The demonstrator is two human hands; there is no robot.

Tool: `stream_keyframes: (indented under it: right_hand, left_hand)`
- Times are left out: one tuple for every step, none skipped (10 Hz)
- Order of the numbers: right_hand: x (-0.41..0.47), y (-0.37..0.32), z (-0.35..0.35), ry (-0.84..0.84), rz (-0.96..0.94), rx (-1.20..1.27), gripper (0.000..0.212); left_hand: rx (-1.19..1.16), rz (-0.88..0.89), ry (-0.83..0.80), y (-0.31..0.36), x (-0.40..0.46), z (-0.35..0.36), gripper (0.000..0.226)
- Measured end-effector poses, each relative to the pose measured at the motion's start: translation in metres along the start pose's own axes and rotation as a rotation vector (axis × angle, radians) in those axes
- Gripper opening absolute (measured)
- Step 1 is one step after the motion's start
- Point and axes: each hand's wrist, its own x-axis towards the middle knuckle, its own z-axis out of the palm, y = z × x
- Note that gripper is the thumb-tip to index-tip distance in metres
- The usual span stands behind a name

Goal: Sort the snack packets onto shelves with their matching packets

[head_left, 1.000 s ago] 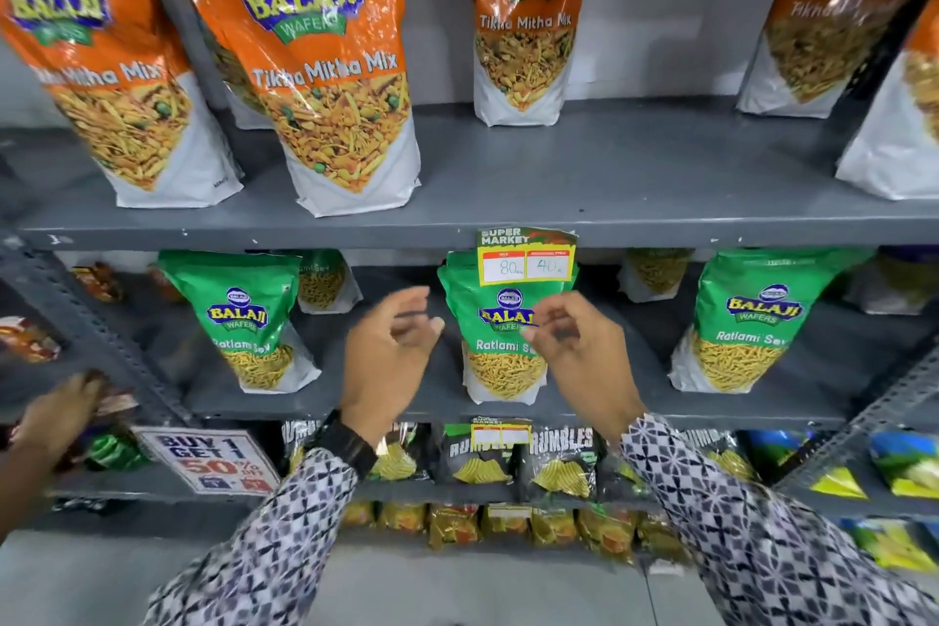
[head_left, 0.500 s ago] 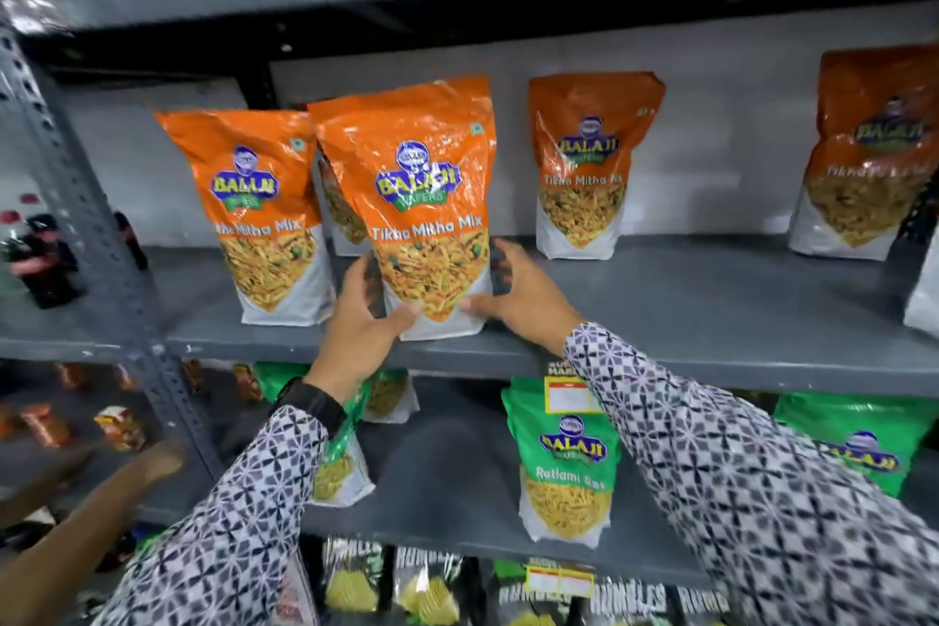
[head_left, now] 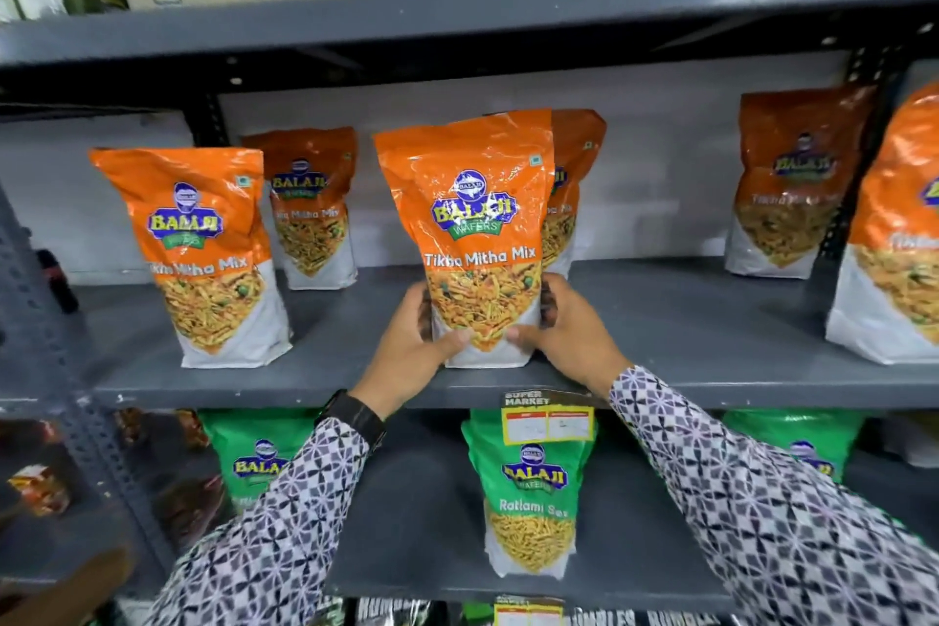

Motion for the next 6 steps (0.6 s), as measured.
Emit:
stream_keyframes:
  right_hand:
    - [-0.01,0.008,-0.024,0.066,0.014,-0.026,0.065]
    - [-0.02,0.011,-0.042,0.12,0.022,-0.073,0.057]
    - [-0.027,0.009,-0.049,0.135,0.035,-0.094,0.056]
    - [-0.03,0.009,-0.05,0.13,0.028,-0.083,0.057]
    - [-0.035,0.001,-0.048,0.114,0.051,-0.077,0.064]
    - [-0.04,-0.014,-0.051,0.139,0.022,-0.074,0.072]
  left_hand:
    - [-0.018,0.0,-0.043,0.005,0.004,0.025,0.06]
    - [-0.028,-0.007,-0.085,0.015,0.003,0.043,0.063]
    - [-0.032,0.002,-0.077,0.018,0.002,0.051,0.065]
    - [-0.024,0.01,-0.07,0.02,-0.001,0.052,0.062]
    - [0.023,0.0,-0.075,0.027,-0.005,0.051,0.062]
    - [0.0,0.022,-0.024,0.038,-0.015,0.052,0.074]
